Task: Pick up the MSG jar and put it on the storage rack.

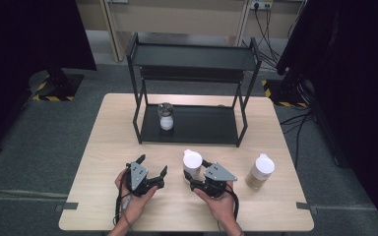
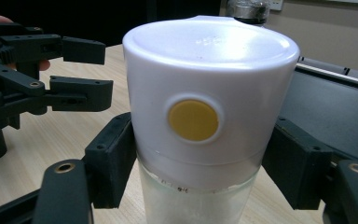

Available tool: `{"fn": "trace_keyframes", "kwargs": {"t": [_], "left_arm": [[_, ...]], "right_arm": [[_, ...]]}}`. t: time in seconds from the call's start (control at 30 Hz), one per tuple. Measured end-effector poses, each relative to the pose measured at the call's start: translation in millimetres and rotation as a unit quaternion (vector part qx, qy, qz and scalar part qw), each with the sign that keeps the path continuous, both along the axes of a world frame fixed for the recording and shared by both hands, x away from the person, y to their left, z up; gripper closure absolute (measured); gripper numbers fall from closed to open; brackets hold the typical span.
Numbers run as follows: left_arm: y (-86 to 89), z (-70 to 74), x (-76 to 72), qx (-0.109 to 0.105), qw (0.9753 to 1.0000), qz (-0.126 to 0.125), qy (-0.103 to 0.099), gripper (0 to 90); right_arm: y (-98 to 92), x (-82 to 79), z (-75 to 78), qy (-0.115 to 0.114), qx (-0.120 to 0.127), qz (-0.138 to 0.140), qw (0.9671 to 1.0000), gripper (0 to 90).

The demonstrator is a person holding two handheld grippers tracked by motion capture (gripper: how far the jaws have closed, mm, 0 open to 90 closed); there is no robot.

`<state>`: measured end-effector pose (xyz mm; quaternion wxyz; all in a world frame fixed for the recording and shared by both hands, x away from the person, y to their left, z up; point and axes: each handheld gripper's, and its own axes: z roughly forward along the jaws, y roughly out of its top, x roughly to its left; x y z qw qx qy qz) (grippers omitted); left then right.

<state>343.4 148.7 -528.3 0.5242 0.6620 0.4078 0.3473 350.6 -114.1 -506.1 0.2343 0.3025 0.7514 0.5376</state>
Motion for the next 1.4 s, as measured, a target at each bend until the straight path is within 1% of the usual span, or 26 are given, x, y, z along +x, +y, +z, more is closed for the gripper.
{"fn": "trace_keyframes", "kwargs": {"t": [0.17, 0.33, 0.53, 0.77, 0.93, 1.07, 1.27, 1.4], "left_arm": [[-0.1, 0.0, -0.1, 0.002, 1.0000, 0.000, 0.000, 8.9], [-0.3, 0.1, -0.1, 0.002, 1.0000, -0.001, 0.000, 8.9], [-0.3, 0.1, 0.1, 0.001, 1.0000, -0.001, 0.001, 8.9], [-0.4, 0.1, 0.0, 0.003, 1.0000, 0.000, 0.000, 8.9], [-0.3, 0.1, 0.1, 0.002, 1.0000, 0.000, 0.001, 8.9], [-0.3, 0.1, 0.2, 0.001, 1.0000, 0.000, 0.001, 8.9], [-0.2, 0.1, 0.2, 0.001, 1.0000, 0.001, 0.001, 8.9], [-0.1, 0.1, 0.3, 0.000, 1.0000, 0.001, 0.002, 8.9]], "right_arm": [[0.0, -1.0, -1.1, -0.003, 0.006, -0.004, 1.0000, 30.4], [-0.9, -2.1, 1.6, -0.009, 0.004, -0.011, 0.9999, 30.5], [-4.5, 0.2, 10.1, -0.018, 0.019, -0.028, 0.9993, 30.5], [-5.7, 6.5, 20.6, -0.026, 0.026, -0.040, 0.9985, 30.5], [-5.2, 12.4, 25.1, -0.028, 0.030, -0.049, 0.9979, 30.4], [-4.2, 17.3, 30.2, -0.031, 0.033, -0.052, 0.9976, 30.5], [-3.5, 26.6, 36.9, -0.036, 0.036, -0.061, 0.9968, 30.5], [-3.3, 33.1, 40.2, -0.036, 0.040, -0.067, 0.9963, 30.5]]}}
